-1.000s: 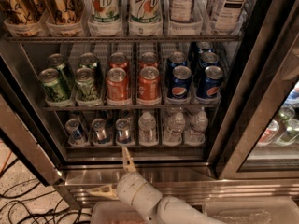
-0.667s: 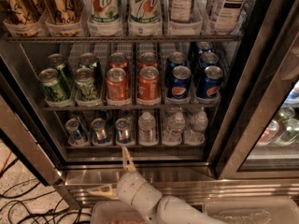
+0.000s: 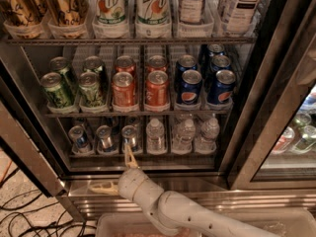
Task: Pick redbull can from bottom shelf of fridge
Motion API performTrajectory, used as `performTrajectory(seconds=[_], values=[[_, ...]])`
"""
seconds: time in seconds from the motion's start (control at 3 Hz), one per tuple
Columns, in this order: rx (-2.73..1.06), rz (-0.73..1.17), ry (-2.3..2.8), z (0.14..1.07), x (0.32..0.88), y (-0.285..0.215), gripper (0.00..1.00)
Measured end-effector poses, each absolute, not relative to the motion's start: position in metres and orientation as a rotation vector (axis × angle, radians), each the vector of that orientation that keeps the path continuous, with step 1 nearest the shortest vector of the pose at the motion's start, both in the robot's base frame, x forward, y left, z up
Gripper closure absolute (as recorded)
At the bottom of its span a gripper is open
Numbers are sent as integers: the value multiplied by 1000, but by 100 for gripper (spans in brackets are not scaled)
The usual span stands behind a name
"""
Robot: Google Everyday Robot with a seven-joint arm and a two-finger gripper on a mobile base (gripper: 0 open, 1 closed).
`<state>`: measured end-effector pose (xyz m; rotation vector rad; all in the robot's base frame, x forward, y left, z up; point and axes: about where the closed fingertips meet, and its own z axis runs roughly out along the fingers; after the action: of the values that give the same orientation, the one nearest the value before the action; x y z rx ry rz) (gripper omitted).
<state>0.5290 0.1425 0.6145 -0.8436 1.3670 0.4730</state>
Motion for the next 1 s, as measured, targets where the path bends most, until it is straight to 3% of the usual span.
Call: performTrajectory(seconds=[1.0], values=[[-705, 506, 1381, 596, 531, 150, 0]])
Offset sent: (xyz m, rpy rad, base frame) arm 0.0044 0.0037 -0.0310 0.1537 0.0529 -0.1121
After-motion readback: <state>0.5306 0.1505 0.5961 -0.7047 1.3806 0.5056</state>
